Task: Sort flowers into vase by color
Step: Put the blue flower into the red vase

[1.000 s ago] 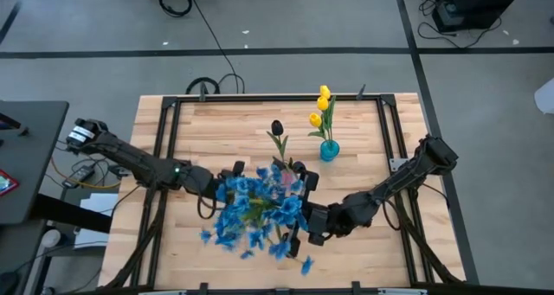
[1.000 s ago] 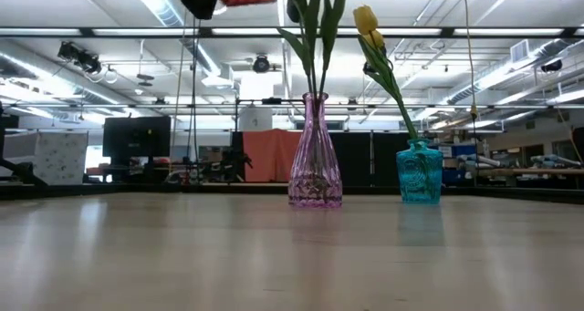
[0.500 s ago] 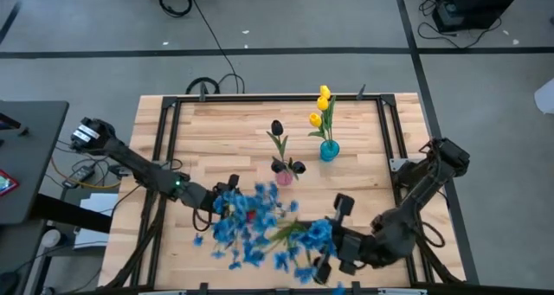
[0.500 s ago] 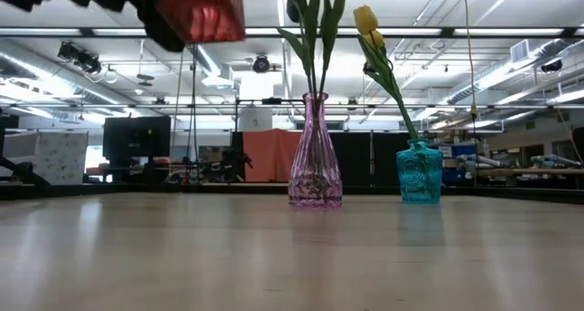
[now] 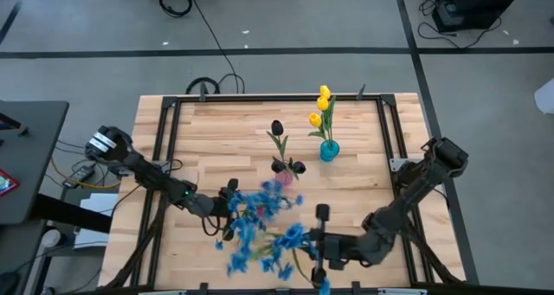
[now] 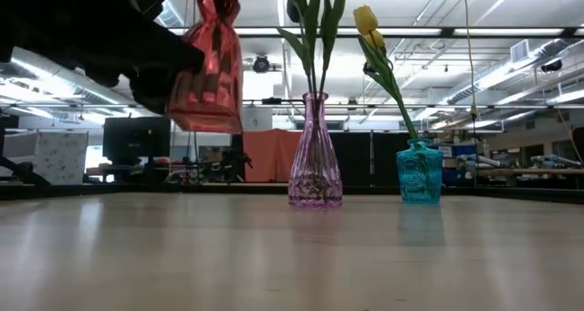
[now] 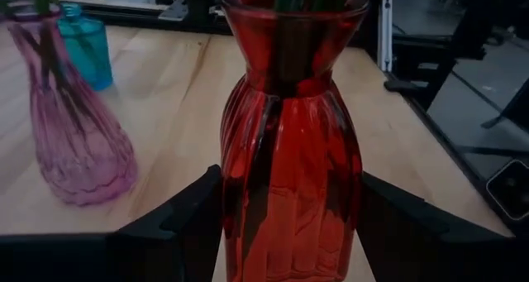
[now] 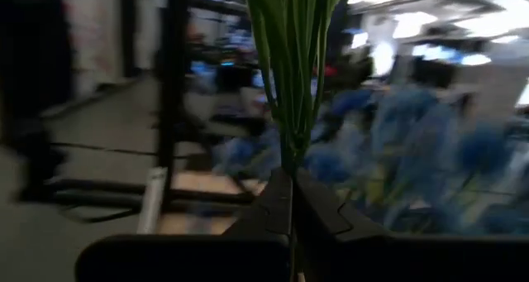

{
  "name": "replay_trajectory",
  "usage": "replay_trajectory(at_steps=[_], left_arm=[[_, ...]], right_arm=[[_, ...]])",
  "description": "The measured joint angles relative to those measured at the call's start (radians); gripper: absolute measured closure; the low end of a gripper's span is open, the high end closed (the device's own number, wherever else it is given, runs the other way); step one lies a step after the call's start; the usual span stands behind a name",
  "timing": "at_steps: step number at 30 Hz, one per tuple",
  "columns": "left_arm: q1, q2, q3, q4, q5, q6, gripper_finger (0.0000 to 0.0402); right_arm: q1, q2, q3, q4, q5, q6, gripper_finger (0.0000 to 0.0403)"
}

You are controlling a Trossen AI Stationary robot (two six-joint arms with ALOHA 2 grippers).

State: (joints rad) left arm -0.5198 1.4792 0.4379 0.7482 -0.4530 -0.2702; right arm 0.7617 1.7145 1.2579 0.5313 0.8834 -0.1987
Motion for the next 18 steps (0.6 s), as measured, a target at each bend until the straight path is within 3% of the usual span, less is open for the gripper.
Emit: replay_trajectory(at_steps=[6,12,18], left_arm=[[0.002,0.099,0.001,0.128,-0.015,-0.018,0.0163],[0.006,0.202,0.004,0.154,-0.085,-0.021,0.0163],[0.023,0.289,0.028,0.227,-0.114,0.039,0.0163]], right_arm=[[-0.059,0.0,-0.148,0.103,-0.253,0.102,0.0391],[-0.083,0.0,-0.32,0.323,-0.274,0.064,0.0391],[-0.089,0.0,-0.396,0.41,-0.275,0.066,0.0391]])
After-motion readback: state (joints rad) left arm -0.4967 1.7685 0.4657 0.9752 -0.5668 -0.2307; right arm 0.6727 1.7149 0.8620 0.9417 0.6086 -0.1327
